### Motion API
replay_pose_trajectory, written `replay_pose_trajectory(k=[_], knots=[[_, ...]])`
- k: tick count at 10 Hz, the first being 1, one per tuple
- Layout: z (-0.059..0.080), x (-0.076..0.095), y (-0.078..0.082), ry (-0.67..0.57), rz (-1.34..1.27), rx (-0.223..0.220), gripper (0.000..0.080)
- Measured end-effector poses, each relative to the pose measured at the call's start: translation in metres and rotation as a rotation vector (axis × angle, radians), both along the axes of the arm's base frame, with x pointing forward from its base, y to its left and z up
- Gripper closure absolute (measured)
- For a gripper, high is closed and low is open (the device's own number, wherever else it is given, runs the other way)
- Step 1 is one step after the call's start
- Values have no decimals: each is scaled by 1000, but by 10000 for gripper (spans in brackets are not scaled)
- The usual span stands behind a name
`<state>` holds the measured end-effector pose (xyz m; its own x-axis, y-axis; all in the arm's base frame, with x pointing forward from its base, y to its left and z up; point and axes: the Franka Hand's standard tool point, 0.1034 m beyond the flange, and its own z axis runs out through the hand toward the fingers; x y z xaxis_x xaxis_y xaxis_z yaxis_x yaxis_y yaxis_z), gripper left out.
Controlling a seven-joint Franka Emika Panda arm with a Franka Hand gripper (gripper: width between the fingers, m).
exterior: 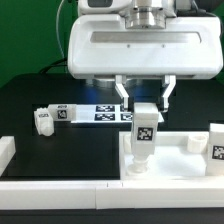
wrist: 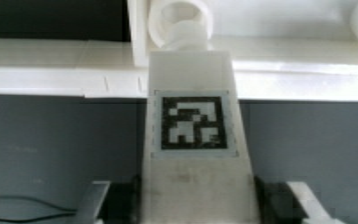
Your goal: Assemble square table
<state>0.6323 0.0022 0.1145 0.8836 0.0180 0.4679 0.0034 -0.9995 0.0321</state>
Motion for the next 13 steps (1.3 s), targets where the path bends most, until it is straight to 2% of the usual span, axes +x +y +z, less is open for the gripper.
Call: replay_pose_trajectory(k=[5,10,11,12,13], knots=[[-16,-4,-4,14,-4,-8,515],[-17,0,-7,-40,-9,-30,515],[-17,0,-7,-40,-9,-30,425],[-17,0,-7,-40,-9,-30,291],[-17,0,-7,-39,-9,-30,291]])
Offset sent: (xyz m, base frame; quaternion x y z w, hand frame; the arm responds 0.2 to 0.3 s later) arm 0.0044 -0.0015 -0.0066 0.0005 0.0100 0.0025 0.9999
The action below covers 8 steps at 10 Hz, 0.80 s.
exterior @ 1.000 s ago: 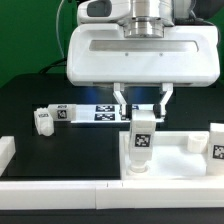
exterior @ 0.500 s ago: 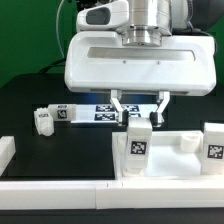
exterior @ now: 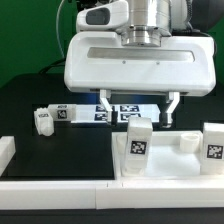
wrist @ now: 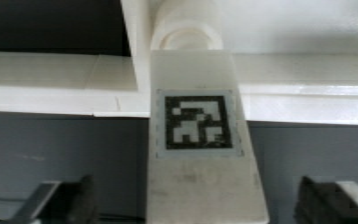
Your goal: Assemble square table
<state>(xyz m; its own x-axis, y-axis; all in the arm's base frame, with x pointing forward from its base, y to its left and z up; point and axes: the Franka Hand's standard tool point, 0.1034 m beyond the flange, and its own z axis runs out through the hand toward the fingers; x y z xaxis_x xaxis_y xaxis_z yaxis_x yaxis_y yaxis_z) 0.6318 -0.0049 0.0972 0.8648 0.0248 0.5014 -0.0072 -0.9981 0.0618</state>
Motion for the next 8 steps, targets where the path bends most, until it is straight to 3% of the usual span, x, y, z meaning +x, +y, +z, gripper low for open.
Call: replay_pose_trajectory(k=[1,3,4,5,8], knots=[[-1,0,-2,12,-1,2,180],[8,6,-18,100,-22,46,159],[7,8,-18,147,-33,72,151],[3,6,-12,264,-58,128,151],[-6,4,4,471,-87,202,151]])
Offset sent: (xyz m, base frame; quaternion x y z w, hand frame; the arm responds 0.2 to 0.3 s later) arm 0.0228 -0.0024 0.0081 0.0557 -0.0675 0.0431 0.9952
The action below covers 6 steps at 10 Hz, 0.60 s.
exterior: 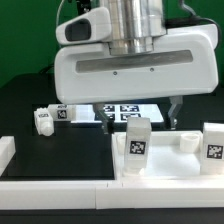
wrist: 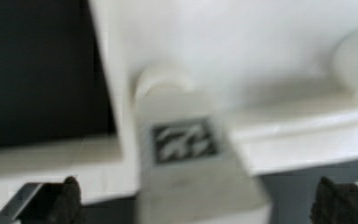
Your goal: Assemble square table
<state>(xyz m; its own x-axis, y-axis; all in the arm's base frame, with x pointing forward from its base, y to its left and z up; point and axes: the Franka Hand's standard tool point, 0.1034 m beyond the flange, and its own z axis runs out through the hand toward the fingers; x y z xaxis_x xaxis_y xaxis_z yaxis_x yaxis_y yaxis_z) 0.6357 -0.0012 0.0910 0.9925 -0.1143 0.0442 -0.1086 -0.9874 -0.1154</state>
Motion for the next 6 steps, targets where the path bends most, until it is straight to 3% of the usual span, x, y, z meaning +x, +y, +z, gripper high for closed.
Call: replay_pose_trajectory(k=[1,4,6], knots=[[1,3,3,60,10,19,151],[-5,5,4,59,1,5,151],[-5,5,4,59,-2,5,386]])
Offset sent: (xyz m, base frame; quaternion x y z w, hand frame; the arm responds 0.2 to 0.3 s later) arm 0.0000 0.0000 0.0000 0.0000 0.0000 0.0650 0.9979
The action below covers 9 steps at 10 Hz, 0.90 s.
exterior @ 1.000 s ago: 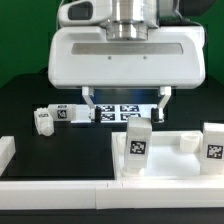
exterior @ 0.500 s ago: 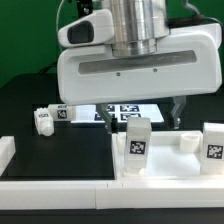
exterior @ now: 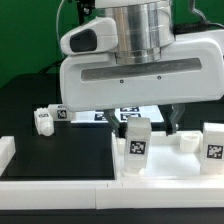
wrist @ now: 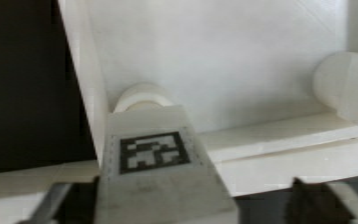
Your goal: Assemble square table
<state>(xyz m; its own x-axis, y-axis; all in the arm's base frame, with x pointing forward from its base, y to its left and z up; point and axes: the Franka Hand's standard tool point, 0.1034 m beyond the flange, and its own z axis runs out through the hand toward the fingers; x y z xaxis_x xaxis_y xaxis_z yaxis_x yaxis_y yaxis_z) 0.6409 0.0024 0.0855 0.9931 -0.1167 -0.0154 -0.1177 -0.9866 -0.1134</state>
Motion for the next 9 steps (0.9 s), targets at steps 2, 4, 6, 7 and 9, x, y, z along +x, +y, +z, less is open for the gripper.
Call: replay_pose_trajectory(k=[2,4,6,7,9], knots=[[0,0,0,17,-142,1,494],[-3,-1,-5,17,-271,-5,494],[-6,0,-11,-7,-501,-12,505],[-6,0,-11,-9,-634,-4,509],[-7,1,-12,9,-909,35,509]])
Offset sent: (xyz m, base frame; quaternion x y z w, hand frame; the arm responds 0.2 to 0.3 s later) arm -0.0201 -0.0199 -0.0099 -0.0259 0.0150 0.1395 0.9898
